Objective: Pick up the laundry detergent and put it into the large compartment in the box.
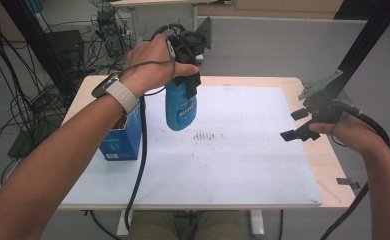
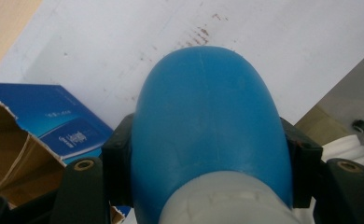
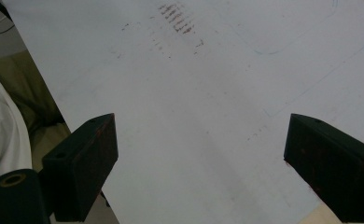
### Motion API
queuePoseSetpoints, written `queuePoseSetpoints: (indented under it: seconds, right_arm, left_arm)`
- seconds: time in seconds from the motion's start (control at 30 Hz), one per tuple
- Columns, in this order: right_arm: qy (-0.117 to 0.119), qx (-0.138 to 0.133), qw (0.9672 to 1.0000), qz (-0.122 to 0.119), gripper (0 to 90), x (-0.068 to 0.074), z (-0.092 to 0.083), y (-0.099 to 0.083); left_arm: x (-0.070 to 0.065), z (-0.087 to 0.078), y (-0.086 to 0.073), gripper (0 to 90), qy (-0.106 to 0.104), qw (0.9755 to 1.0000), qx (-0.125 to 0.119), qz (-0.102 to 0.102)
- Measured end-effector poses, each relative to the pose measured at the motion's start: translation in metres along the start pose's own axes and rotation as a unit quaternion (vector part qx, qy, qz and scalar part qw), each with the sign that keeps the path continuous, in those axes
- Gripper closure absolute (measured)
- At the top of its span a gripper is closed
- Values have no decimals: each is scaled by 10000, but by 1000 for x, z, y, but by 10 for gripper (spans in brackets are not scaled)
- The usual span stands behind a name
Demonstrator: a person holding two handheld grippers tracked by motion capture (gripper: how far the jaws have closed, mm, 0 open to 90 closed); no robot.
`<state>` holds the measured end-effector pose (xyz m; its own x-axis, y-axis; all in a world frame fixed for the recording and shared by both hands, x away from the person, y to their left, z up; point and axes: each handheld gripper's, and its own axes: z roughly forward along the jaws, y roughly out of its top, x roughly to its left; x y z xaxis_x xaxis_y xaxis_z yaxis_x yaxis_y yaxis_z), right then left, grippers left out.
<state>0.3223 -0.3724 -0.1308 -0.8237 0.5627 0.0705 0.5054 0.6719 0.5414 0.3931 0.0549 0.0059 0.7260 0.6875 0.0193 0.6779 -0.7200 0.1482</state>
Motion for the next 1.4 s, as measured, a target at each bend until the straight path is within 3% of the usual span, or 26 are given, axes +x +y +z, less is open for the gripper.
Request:
queuePoseSetpoints:
  seconds: [0.33, 0.67, 1.07, 1.3, 1.33, 1.4]
  right_arm:
    - [36, -12, 9999, -99, 97, -3, 2, 7]
    - [60, -7, 9998, -188, 97, -7, 5, 12]
    - [121, -31, 9995, -293, 97, -13, 11, 17]
    - [160, -38, 9993, -326, 97, -16, 14, 21]
    - [166, -43, 9993, -332, 97, -16, 15, 21]
    - [176, -50, 9992, -350, 97, -16, 15, 22]
  left_arm:
    - [14, -10, -4, 371, 21, 9988, 18, -497]
    - [33, -23, -12, 371, 2, 9953, -14, -972]
    - [51, -33, -24, 371, 69, 9895, -33, -1445]
    - [58, -40, -32, 371, 142, 9832, -116, -1818]
    - [60, -41, -31, 371, 147, 9835, -78, -1803]
    - [64, -44, -35, 371, 142, 9817, -107, -1893]
